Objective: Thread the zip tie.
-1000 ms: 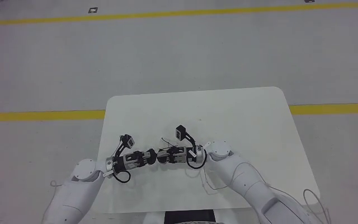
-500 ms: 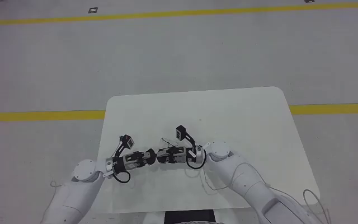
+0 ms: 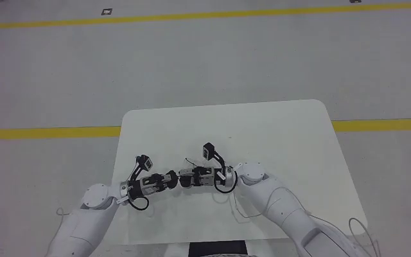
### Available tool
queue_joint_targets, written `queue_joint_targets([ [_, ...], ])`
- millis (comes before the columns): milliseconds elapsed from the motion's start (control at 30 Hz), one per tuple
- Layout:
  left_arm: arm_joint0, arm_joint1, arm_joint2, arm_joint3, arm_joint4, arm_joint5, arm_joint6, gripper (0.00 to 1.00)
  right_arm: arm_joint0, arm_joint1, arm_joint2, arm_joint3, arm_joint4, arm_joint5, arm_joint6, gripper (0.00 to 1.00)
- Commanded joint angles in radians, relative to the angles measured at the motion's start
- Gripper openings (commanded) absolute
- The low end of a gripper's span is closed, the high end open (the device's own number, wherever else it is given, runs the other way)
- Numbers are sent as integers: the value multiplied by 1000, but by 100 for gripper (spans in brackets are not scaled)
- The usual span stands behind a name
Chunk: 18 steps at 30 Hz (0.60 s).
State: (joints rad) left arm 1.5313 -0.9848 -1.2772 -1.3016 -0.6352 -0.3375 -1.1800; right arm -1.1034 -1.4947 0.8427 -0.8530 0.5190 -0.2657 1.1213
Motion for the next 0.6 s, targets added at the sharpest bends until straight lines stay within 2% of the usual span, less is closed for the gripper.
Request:
queue_joint_targets([
  [0, 1, 1, -2, 0, -1, -2, -1, 0, -1, 3, 7, -1, -3, 0, -7, 100],
  [133, 7, 5, -15, -2, -5, -2, -5, 0, 1, 13, 26, -4, -25, -5, -46, 100],
  [267, 21, 10, -44, -10, -6, -2, -17, 0, -5, 26, 47, -26, -94, -43, -129, 100],
  [567, 25, 10, -54, -18, -8, -2, -22, 0, -5, 26, 47, -26, -94, -43, -129, 100],
])
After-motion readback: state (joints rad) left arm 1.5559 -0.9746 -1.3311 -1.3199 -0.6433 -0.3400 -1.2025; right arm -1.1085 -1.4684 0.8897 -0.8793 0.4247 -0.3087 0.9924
